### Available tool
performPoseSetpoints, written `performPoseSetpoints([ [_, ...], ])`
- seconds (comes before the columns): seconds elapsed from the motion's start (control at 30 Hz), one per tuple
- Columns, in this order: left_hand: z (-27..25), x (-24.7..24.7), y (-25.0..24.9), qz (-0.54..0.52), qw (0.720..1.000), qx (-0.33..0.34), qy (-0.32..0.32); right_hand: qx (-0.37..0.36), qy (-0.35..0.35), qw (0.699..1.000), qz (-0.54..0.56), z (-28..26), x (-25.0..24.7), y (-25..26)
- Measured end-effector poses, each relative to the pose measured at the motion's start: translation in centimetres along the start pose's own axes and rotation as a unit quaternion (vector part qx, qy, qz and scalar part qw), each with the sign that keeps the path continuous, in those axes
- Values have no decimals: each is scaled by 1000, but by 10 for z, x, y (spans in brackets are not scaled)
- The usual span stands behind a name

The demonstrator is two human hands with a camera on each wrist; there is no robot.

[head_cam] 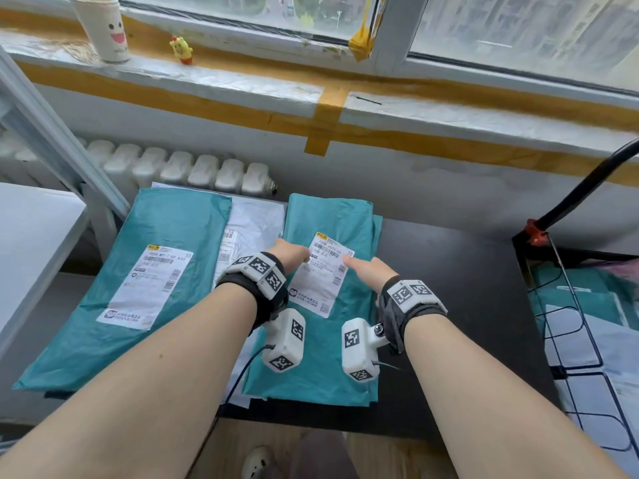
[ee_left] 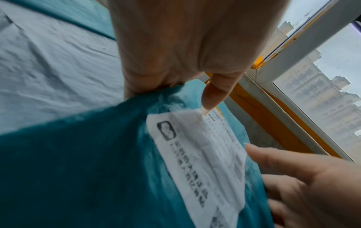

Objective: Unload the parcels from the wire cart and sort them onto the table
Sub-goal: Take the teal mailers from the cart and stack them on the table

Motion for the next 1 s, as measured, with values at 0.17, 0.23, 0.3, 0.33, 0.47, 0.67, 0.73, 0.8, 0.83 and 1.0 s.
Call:
performPoseSetpoints([
  [0.17, 3, 1, -3, 23, 1000, -5, 3, 14, -9, 999, -27, 3, -3, -3],
  [0.23, -2, -3, -6, 33, 999, -2, -7, 23, -19, 999, -26, -1, -8, -2],
  [0.3, -7, -9, -14, 33, 999, 18, -30, 6, -38, 999, -26, -8, -23, 4],
  [0.33, -11, -15, -20, 31, 998, 31, -48, -10, -52, 998, -32, -15, -32, 8],
  [0.47, -30, -25, -58, 55, 988, 106, -100, -77, -85, 991, -70, -45, -68, 21],
  [0.67, -79, 56, -138, 182, 952, 243, -48, -127, -161, 968, -145, -105, -123, 2],
  [0.73, -102, 97, -160, 229, 931, 283, -25, -122, -182, 964, -152, -122, -148, -15],
  [0.8, -122, 134, -176, 269, 911, 313, -2, -113, -202, 962, -143, -135, -175, -34],
  [0.83, -133, 152, -183, 285, 901, 328, 7, -107, -211, 962, -137, -141, -188, -45],
  [1.0, -179, 240, -209, 339, 863, 370, 62, -68, -232, 965, -99, -159, -249, -122],
])
Point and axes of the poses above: each hand's wrist, its own z-axis towards the middle knuckle, its own x-axis out of the palm, y = z × x, the point moved 10 cm from there along z, towards the middle knuckle, and after that the axes turned 1 degree about y, right-handed, at the moved point
